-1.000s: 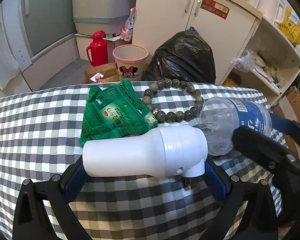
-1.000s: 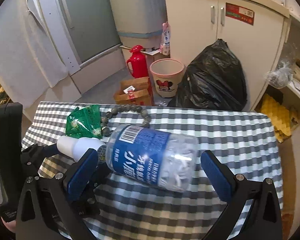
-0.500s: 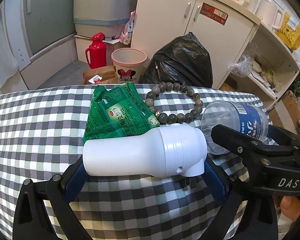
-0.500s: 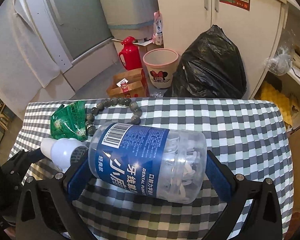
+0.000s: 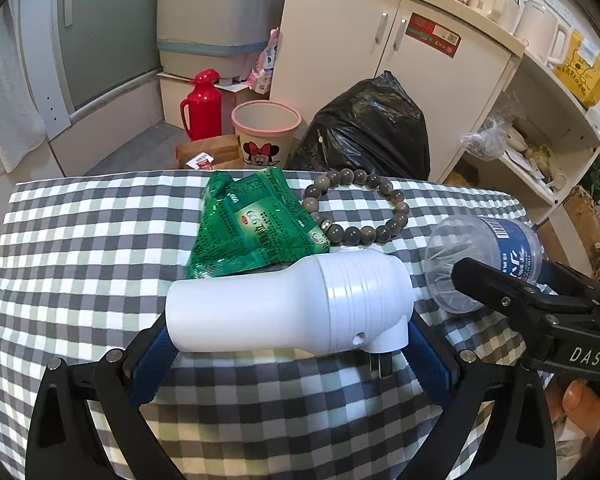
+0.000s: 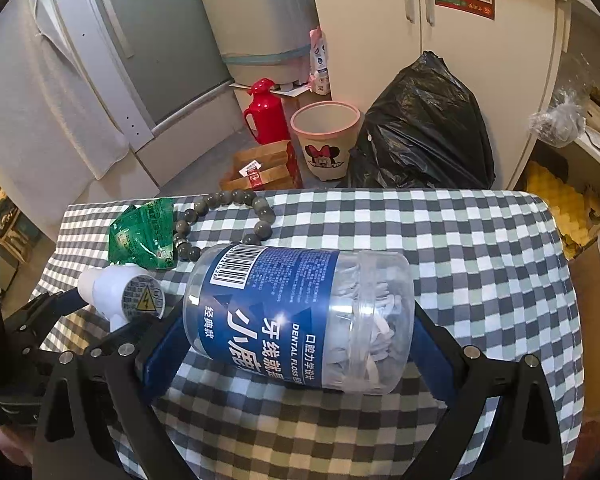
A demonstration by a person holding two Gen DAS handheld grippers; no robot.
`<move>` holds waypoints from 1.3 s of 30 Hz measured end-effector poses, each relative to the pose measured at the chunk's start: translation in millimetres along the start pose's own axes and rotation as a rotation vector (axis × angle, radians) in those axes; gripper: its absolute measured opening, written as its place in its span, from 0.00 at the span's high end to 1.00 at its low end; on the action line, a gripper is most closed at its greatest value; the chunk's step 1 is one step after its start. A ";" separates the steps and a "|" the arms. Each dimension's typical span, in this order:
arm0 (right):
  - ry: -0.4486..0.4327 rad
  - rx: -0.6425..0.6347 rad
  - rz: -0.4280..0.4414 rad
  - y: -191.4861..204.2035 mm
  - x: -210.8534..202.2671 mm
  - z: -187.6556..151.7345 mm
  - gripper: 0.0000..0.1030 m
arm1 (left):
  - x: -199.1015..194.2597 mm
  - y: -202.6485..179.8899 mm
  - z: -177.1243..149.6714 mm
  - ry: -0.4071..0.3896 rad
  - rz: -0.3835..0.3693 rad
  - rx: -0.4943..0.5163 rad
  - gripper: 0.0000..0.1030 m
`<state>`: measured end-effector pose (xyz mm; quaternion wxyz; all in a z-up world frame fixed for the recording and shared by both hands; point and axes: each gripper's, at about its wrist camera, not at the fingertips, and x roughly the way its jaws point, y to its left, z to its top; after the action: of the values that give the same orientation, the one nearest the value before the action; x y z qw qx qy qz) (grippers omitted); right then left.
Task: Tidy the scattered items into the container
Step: 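Lift and carry the white roll and floss bottle over the cardboard box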
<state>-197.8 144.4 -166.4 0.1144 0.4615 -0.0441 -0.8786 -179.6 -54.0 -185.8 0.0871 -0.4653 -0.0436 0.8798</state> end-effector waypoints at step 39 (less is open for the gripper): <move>-0.167 -0.054 0.018 14.4 -124.3 -31.6 0.05 | -138.2 -17.4 -23.9 -0.224 0.112 -0.004 0.01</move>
<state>-101.5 161.4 -82.2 0.1307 0.3829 -0.0339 -0.9139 -81.6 -63.8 -84.4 0.0315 -0.3661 -0.0287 0.9296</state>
